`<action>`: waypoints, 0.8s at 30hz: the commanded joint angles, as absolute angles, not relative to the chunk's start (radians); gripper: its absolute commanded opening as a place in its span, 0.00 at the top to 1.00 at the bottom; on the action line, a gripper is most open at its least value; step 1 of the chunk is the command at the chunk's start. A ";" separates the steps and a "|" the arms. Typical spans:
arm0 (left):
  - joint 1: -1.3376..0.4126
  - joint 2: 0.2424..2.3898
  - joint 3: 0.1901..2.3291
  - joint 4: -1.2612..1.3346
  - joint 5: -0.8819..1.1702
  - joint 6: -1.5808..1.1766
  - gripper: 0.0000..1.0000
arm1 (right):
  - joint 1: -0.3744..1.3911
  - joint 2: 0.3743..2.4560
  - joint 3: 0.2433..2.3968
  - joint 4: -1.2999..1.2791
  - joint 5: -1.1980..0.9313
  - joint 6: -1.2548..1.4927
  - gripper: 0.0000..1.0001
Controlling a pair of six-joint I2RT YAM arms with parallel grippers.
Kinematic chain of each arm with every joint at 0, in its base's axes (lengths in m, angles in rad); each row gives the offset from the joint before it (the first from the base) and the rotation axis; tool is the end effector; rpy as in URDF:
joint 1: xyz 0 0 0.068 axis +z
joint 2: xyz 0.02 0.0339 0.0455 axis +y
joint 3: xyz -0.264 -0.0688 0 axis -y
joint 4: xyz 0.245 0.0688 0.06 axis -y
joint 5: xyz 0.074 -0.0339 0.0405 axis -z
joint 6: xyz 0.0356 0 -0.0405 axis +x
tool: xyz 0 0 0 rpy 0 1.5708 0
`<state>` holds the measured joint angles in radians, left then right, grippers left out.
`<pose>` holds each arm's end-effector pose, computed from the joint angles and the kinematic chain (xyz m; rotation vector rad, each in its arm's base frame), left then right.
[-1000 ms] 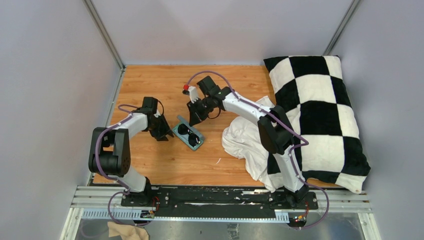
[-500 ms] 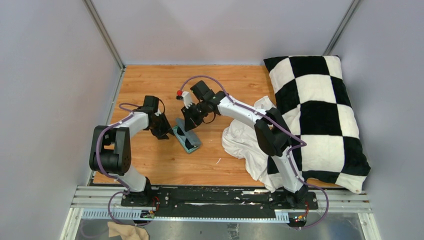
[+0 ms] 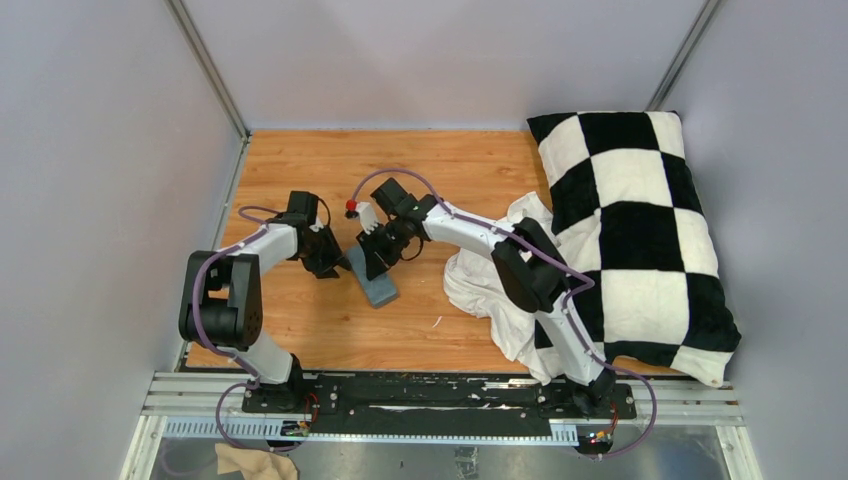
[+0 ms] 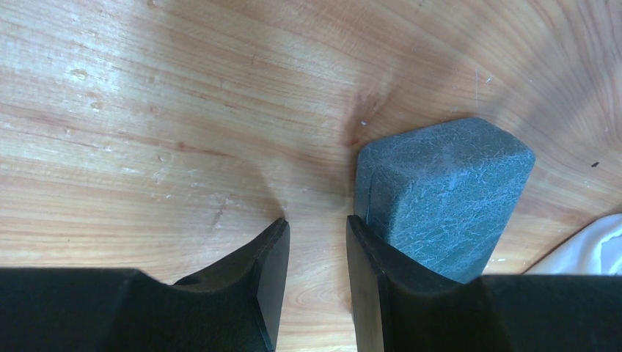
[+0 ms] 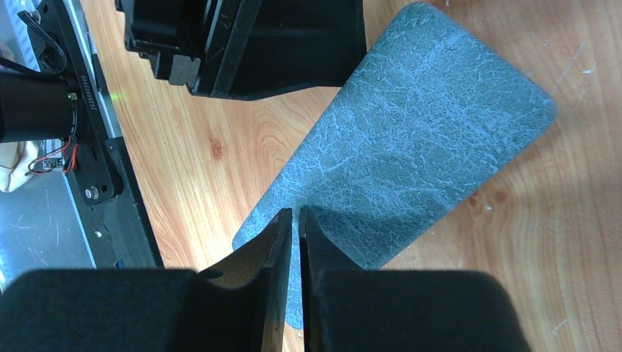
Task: Organize the sunglasses
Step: Close the sunglasses case at the center of the board, then reset both arms
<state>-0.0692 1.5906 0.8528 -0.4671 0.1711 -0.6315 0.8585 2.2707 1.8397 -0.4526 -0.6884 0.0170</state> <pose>0.2848 -0.0258 0.1552 -0.7416 2.7297 -0.4074 0.3110 0.3948 0.1891 -1.3363 2.1878 1.2112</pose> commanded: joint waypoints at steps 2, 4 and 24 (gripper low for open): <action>-0.077 1.570 0.862 -0.485 0.138 -0.620 0.59 | 0.870 2.241 1.842 -0.488 -0.661 0.014 0.85; -0.077 1.533 0.871 -0.513 0.122 -0.616 0.59 | 0.868 2.196 1.832 -0.490 -0.641 0.008 0.83; -0.077 0.931 1.146 -0.702 -0.040 -0.394 0.54 | 0.716 1.505 1.518 -0.532 0.350 -0.061 0.06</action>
<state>-0.0700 0.9859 1.1332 -0.6559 0.0139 -0.4648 0.7139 1.5597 1.6257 -0.5159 -0.0593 -0.0471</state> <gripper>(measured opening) 0.458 0.918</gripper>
